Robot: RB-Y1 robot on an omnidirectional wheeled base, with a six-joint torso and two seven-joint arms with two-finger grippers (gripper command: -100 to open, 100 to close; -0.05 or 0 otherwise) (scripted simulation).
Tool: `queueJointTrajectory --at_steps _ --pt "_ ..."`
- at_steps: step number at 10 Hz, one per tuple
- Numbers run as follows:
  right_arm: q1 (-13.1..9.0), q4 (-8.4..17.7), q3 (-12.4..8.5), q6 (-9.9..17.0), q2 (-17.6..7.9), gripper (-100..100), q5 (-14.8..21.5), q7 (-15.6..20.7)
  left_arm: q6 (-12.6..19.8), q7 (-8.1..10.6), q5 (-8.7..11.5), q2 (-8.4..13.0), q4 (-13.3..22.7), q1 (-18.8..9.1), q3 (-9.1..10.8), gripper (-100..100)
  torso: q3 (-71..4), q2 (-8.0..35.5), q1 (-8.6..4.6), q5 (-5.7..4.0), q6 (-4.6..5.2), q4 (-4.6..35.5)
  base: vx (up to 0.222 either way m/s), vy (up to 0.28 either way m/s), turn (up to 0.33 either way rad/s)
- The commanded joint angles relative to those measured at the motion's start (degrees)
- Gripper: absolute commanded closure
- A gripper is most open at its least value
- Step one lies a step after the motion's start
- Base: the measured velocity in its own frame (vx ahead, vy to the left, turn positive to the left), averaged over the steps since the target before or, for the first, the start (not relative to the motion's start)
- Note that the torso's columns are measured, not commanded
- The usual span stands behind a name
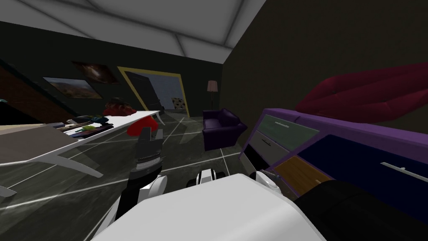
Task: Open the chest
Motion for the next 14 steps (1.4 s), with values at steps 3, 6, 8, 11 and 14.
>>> queueJointTrajectory --at_steps 3,6,8,11,14 --pt "-3.11 4.75 0.04 6.67 -2.31 -100 3.79 1.82 0.0 0.0 0.0 0.0 0.0 0.01 0.0 0 0.01 0.02 0.02 0.0 0.04 0.0 0.007 -0.007 0.145" --pt "-5.24 7.88 0.1 11.19 -4.17 -100 6.58 2.92 0.0 0.0 0.0 0.0 0.0 0.01 0.01 0 0.01 0.03 0.01 0.0 0.05 0.0 0.006 -0.012 0.16" --pt "-6.2 9.22 0.12 13.09 -5.1 -100 7.8 3.41 0.0 0.0 0.0 0.0 0.0 0.0 0.0 0 0.01 0.01 0.01 0.0 0.0 0.0 0.004 -0.015 0.149" --pt "-7.89 11.45 0.14 16.3 -6.8 -100 9.9 4.25 0.0 0.0 0.0 0.0 0.0 0.0 0.0 0 0.01 0.02 0.02 0.01 -0.01 0.01 0.002 -0.012 0.117" --pt "-9.2 13.06 0.15 18.71 -8.15 -100 11.49 4.89 0.0 0.0 0.0 0.0 0.0 0.01 0.01 0 0.01 0.01 0.02 0.0 0.0 0.0 0.002 -0.009 0.085"
